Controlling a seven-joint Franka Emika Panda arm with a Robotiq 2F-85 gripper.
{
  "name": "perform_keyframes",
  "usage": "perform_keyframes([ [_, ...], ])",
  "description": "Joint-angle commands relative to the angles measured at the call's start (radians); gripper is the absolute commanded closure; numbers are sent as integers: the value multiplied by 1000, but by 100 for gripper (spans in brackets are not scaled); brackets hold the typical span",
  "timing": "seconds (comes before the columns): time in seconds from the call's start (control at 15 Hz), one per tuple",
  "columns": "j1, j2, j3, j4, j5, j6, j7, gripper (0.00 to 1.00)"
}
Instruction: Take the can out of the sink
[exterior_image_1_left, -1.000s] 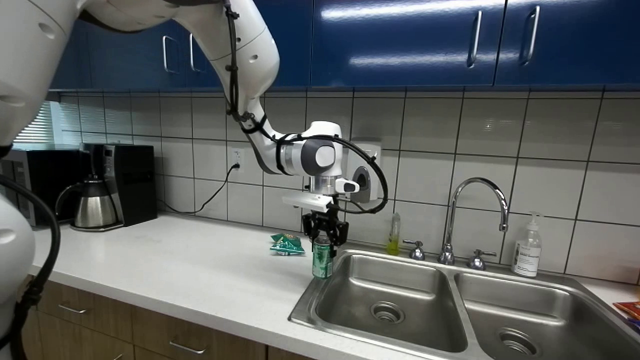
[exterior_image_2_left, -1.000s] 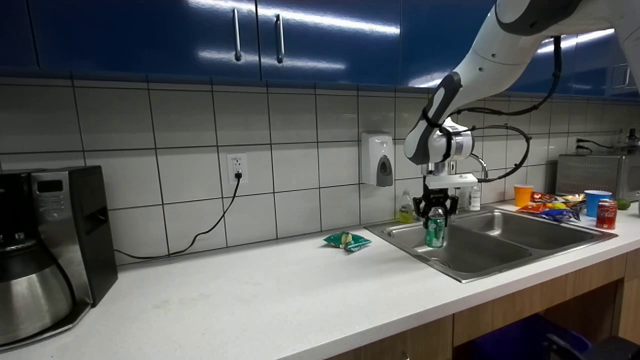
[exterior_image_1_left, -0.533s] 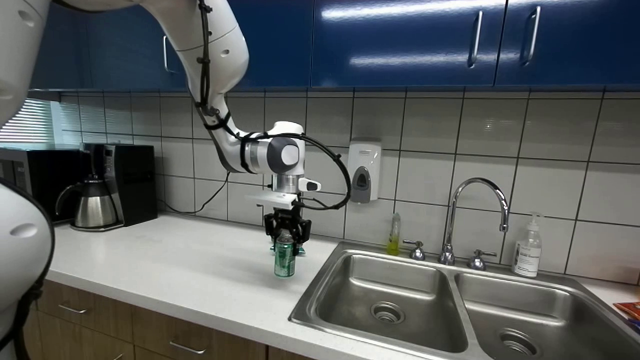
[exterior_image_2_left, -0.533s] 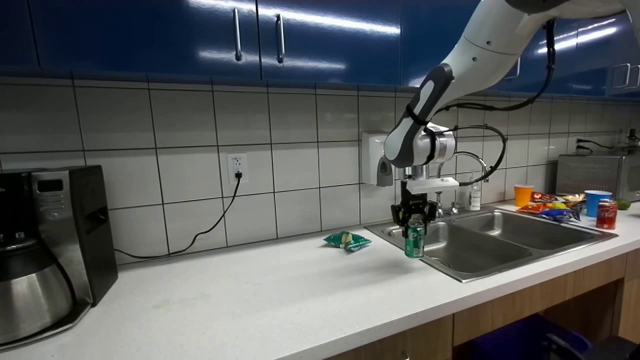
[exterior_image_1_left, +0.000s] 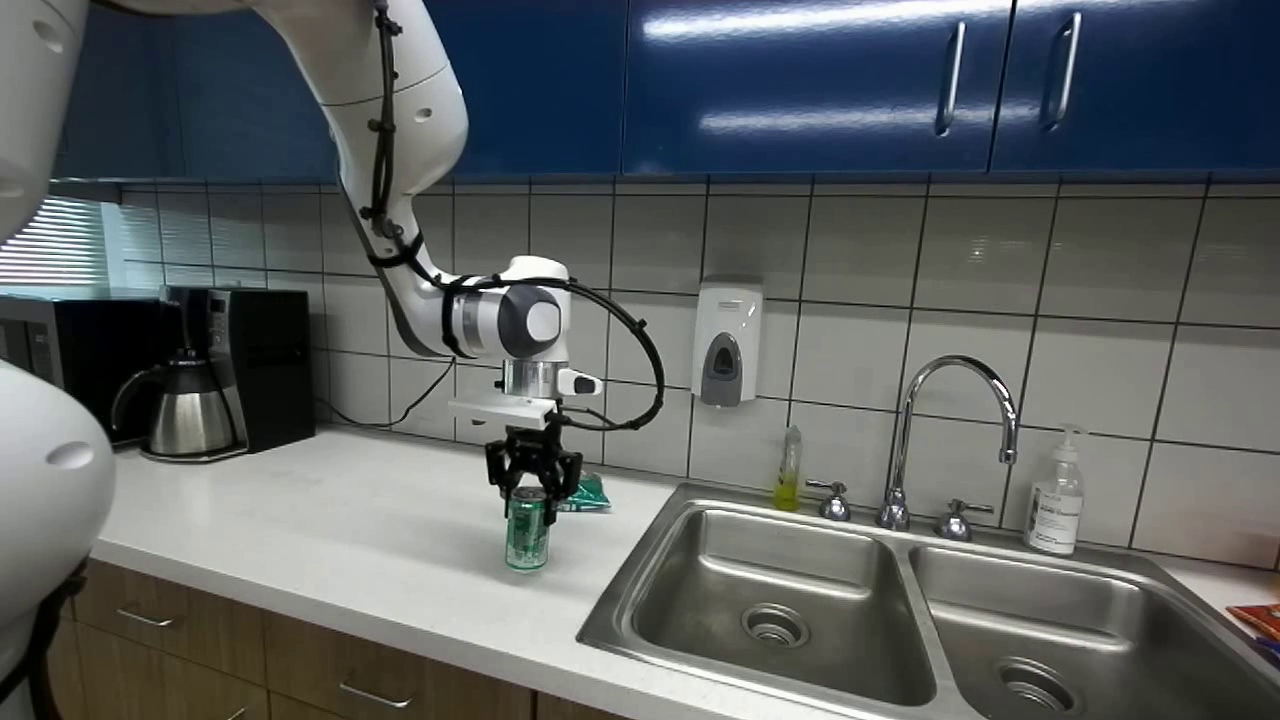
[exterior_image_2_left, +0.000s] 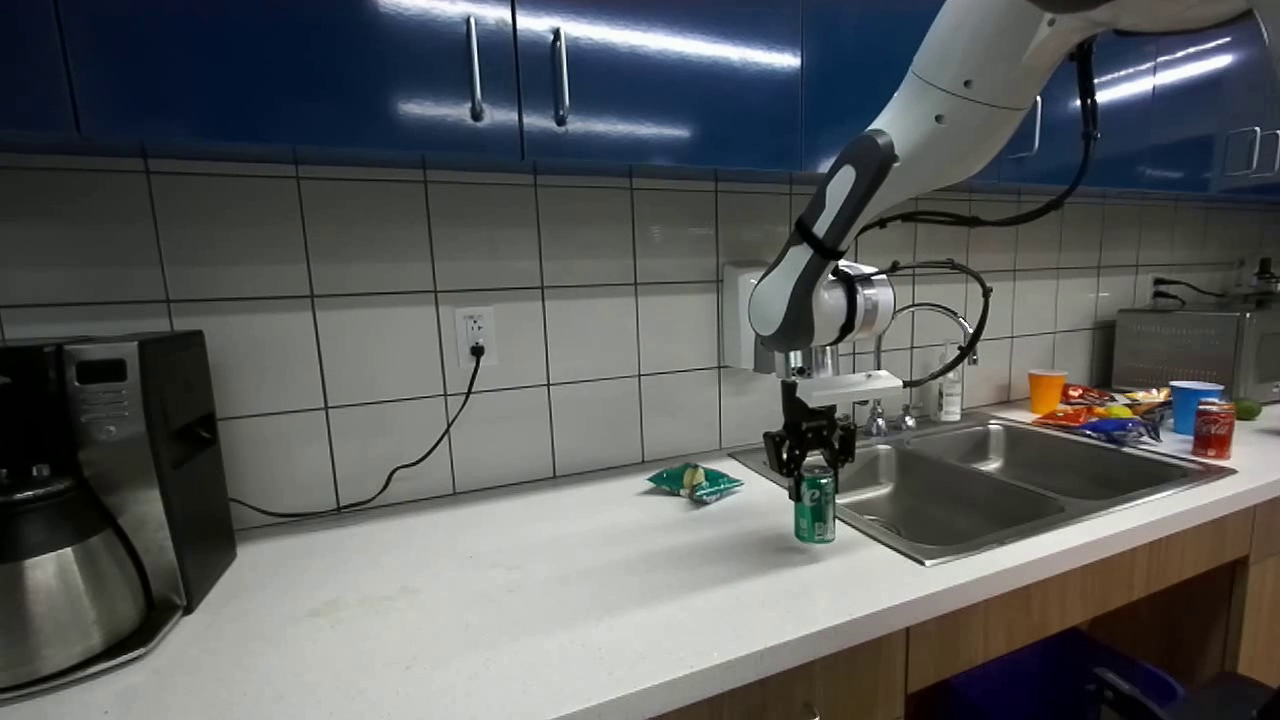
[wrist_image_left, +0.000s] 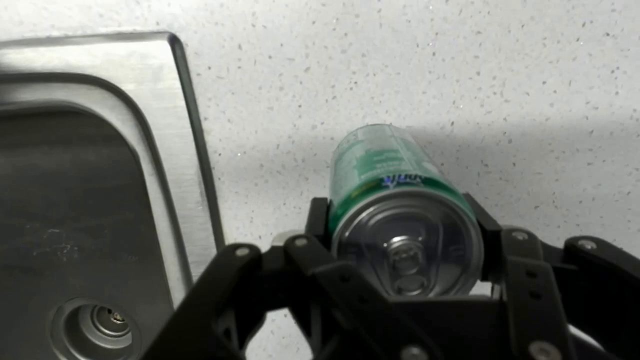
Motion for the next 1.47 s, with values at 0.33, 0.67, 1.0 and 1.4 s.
perform_keyframes([
  [0.33,-3,-18,7,-44,-34,9,44,61],
  [0.67,-1,-12,6,-54,-38,14,49,61],
  [1.0,1,-4,7,-57,-40,18,53,61],
  [1.4,2,5,7,-56,-43,23,57,61],
])
